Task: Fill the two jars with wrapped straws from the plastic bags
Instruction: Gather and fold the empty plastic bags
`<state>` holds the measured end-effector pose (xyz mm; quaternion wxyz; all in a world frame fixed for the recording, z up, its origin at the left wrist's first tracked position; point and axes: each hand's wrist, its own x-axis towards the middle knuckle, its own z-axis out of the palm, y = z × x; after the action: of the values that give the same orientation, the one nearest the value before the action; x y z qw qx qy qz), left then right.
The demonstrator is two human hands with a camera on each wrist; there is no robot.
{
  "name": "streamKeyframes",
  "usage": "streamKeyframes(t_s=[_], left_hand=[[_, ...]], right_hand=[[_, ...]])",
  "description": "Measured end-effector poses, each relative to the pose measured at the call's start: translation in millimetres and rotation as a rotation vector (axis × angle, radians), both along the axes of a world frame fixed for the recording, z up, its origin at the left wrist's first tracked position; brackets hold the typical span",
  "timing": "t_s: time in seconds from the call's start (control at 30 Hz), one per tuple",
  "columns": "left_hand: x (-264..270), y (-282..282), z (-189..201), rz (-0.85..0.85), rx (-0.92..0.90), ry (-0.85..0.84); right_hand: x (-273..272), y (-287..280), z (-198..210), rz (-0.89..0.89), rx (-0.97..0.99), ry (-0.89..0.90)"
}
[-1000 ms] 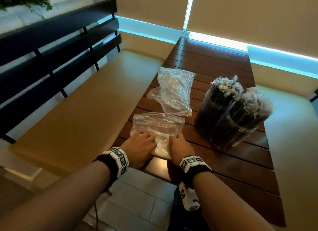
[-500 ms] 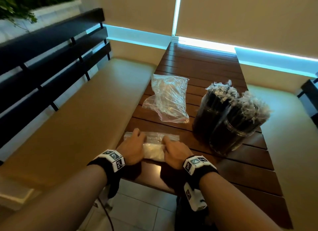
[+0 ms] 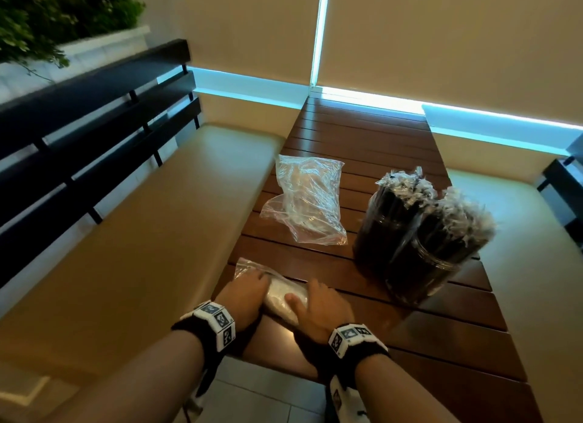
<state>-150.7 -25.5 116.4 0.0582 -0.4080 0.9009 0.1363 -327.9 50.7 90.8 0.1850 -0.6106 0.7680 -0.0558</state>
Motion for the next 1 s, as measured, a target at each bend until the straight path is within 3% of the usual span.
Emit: streamKeyframes(t_s=[0.1, 0.17, 0.3, 0.4, 0.47, 0.57, 0.7, 0.8, 0.9, 1.0], left_hand=[[-2, -7, 3, 0.147, 0.063, 0.226], [-5, -14, 15, 0.273, 0.175, 0.32], [-17, -18, 41, 0.459, 0.552, 0.726], [-34, -13, 66, 0.456, 0.987, 0.995], [-42, -13, 83, 0.402, 1.128, 1.022], [-47, -31, 97, 0.307, 0.971, 0.873], [-64, -53, 108, 0.123, 0.332, 0.545], [-81, -66, 116, 0.226, 0.105, 0.549], [-85, -90, 113, 0.444, 0.007, 0.658], [-86, -111, 106, 0.687, -0.036, 0.706]], right_hand=[[9, -4, 2, -0.026, -0.055, -0.051], [14, -9, 9, -0.068, -0.218, -0.155], [20, -21, 37, -0.194, -0.597, -0.396], [22, -29, 71, -0.318, -0.638, -0.686], [15, -34, 88, -0.366, -0.627, -0.848], [2, -40, 98, -0.342, -0.558, -0.81], [-11, -49, 108, -0.361, -0.549, -0.613], [-18, -56, 123, -0.348, -0.562, -0.535], [-22, -59, 128, -0.357, -0.565, -0.441], [-24, -54, 128, -0.391, -0.619, -0.456]])
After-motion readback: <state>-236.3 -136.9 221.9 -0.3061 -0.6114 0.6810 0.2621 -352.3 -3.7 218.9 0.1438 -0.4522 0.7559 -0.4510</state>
